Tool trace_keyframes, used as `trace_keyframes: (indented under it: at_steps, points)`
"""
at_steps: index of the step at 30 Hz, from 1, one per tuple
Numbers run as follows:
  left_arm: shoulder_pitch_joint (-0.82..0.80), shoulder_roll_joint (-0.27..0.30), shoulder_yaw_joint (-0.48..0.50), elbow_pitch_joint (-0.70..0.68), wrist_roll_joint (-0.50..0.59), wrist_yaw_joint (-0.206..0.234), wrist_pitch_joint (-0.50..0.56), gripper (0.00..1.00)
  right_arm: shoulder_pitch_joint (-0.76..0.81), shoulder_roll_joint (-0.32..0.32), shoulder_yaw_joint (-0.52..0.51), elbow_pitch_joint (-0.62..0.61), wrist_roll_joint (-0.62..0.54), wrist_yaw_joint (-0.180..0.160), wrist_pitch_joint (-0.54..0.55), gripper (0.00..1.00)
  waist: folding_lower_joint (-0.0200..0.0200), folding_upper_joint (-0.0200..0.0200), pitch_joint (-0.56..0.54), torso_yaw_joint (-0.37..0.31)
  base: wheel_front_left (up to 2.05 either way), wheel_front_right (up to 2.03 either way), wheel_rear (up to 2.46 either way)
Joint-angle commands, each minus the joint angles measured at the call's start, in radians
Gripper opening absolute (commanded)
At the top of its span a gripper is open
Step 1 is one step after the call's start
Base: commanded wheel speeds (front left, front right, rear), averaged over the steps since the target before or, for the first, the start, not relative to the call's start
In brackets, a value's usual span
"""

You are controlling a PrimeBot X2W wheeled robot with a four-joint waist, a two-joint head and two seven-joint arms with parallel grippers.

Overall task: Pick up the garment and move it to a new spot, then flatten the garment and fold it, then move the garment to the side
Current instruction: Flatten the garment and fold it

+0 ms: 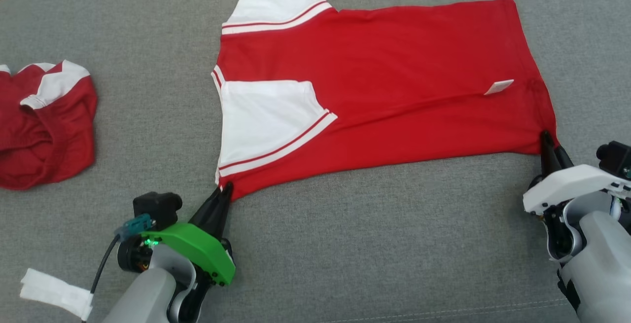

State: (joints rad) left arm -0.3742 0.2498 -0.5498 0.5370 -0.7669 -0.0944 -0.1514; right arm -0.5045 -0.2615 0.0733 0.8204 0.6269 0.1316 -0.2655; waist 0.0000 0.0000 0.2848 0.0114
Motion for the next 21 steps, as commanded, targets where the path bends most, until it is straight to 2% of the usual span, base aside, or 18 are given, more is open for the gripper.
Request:
trace_keyframes:
  at_steps: [1, 8, 11, 18, 19, 20, 21]
  points:
    - [0.021, 0.014, 0.005, -0.005, -0.013, -0.002, -0.004, 0.0, 0.023, -0.011, 0.001, -0.01, 0.016, -0.002, 0.0, 0.0, 0.0, 0.0, -0.019, -0.006, 0.0, 0.0, 0.0]
    - [0.153, 0.054, 0.012, -0.116, -0.055, 0.021, 0.033, 0.0, 0.171, -0.089, 0.056, -0.137, 0.115, -0.002, 0.0, 0.0, 0.0, 0.0, -0.061, -0.019, 0.0, 0.0, 0.0]
    - [0.208, 0.072, 0.0, -0.188, -0.069, 0.03, 0.063, 0.0, 0.243, -0.123, 0.045, -0.191, 0.112, -0.002, -0.001, 0.0, 0.0, 0.0, -0.071, -0.016, 0.0, 0.0, 0.0]
    - [0.32, 0.119, -0.01, -0.347, -0.089, 0.091, 0.139, 0.0, 0.401, -0.158, 0.01, -0.279, 0.086, -0.002, -0.001, 0.0, 0.0, 0.0, -0.077, -0.019, 0.0, 0.0, 0.0]
    - [0.33, 0.122, -0.01, -0.365, -0.097, 0.1, 0.152, 0.0, 0.41, -0.159, -0.001, -0.284, 0.081, -0.002, -0.001, 0.32, 0.0, 0.0, -0.077, -0.021, 0.0, 0.0, 0.0]
    - [0.339, 0.122, -0.011, -0.38, -0.106, 0.111, 0.165, 0.0, 0.415, -0.163, -0.02, -0.288, 0.073, -0.002, -0.001, 1.0, 0.0, 0.0, -0.078, -0.023, 0.0, 0.0, 0.0]
    - [0.344, 0.124, -0.016, -0.393, -0.107, 0.118, 0.181, 0.33, 0.416, -0.162, -0.041, -0.295, 0.063, -0.002, -0.001, 1.0, 0.0, 0.0, -0.078, -0.025, 0.0, 0.0, 0.0]
